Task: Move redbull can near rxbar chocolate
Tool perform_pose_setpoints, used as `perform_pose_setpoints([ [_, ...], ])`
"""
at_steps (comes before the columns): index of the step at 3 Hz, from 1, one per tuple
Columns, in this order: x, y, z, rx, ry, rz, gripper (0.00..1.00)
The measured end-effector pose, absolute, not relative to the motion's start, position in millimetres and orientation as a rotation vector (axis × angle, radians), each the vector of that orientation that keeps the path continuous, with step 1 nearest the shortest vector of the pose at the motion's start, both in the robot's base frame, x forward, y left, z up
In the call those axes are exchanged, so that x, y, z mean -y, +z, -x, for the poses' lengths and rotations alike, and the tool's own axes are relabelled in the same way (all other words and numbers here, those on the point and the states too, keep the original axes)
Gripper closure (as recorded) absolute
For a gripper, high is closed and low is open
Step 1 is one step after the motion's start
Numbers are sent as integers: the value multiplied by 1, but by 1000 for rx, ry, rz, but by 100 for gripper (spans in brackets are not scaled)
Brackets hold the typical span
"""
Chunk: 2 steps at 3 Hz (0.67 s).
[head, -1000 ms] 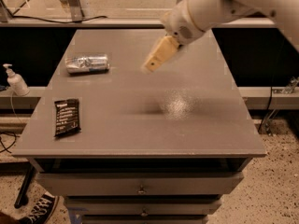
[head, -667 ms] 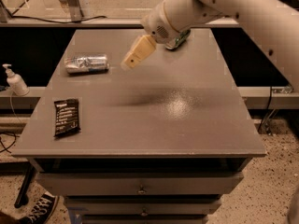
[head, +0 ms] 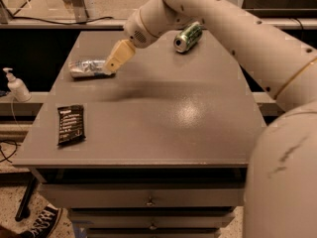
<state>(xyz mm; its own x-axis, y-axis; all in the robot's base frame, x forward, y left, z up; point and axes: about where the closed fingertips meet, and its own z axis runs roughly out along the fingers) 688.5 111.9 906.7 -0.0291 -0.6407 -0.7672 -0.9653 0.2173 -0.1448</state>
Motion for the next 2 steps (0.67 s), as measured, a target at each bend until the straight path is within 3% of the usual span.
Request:
perform_pose_setpoints([
  [2,-150,867,-718,-1740,510,1601,0],
])
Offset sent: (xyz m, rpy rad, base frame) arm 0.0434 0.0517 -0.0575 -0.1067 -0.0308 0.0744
